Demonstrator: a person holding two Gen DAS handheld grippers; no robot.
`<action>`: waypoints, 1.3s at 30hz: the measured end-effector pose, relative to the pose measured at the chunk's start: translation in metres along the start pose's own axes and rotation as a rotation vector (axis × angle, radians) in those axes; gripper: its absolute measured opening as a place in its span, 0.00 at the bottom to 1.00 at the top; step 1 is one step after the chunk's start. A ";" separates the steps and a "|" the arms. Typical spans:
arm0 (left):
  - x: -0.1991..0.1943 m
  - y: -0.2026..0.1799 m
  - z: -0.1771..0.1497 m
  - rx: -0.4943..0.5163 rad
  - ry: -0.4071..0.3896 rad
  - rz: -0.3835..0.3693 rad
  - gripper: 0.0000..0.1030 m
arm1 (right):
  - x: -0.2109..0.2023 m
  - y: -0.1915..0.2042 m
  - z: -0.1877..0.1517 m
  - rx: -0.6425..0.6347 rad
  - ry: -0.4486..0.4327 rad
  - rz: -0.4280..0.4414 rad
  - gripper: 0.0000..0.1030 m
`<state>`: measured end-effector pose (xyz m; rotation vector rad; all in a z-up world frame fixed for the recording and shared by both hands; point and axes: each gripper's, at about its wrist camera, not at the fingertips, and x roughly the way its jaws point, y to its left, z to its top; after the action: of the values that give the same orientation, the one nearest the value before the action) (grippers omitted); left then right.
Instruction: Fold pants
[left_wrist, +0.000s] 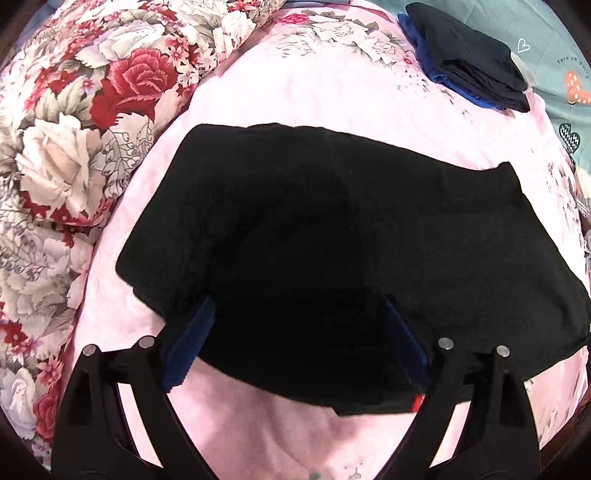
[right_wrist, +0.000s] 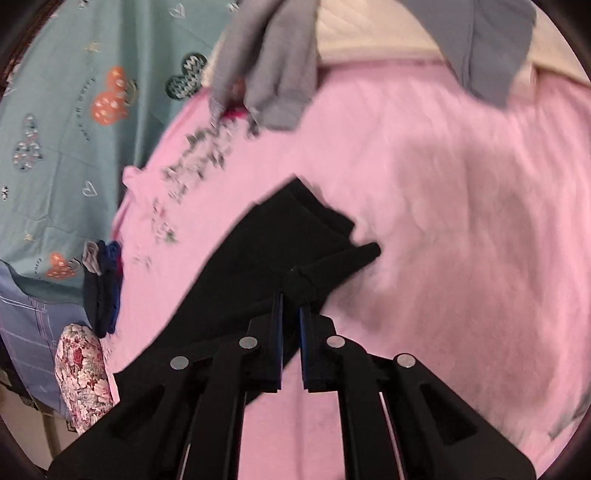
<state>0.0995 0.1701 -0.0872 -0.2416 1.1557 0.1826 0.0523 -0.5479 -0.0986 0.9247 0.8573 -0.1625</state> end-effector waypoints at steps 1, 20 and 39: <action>-0.001 0.000 0.000 -0.001 -0.003 -0.002 0.89 | -0.002 0.004 0.000 -0.008 -0.003 0.014 0.25; -0.007 0.002 -0.002 0.006 0.000 -0.017 0.89 | -0.033 0.038 0.018 -0.271 -0.141 -0.239 0.58; 0.007 -0.004 -0.016 0.077 -0.045 0.081 0.89 | 0.030 0.118 0.029 -0.614 -0.183 -0.424 0.07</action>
<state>0.0889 0.1623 -0.0991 -0.1222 1.1263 0.2132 0.1443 -0.4900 -0.0362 0.1447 0.8530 -0.3223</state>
